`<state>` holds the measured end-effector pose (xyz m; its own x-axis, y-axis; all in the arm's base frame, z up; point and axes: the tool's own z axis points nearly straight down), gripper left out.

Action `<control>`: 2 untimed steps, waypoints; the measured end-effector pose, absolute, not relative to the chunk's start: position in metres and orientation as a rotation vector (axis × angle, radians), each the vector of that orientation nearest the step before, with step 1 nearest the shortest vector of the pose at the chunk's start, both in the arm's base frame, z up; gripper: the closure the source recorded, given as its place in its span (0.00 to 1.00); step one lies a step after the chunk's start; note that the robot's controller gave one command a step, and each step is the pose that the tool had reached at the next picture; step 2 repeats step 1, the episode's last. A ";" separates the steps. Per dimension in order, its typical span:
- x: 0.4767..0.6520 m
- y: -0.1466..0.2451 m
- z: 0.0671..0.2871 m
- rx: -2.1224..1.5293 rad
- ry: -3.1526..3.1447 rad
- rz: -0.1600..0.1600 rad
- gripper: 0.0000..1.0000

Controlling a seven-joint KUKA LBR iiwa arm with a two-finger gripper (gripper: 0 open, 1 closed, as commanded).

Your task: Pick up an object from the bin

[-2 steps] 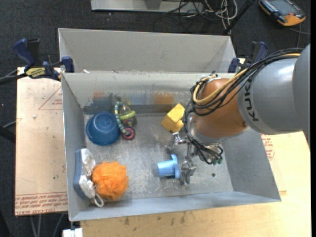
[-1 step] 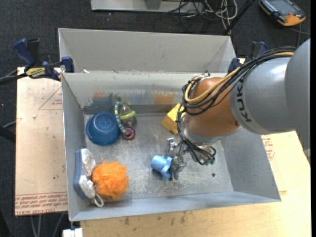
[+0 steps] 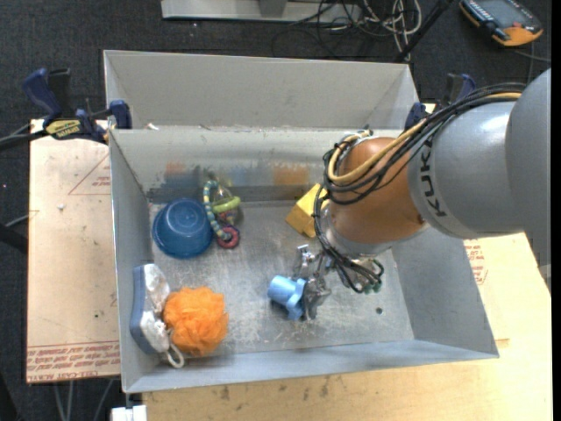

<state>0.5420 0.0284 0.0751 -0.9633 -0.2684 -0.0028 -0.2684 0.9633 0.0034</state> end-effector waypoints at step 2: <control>0.540 0.027 0.225 -0.366 3.116 0.001 1.00</control>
Offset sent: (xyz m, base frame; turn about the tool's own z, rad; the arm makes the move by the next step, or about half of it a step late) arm 0.0000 0.0000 0.0000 0.0000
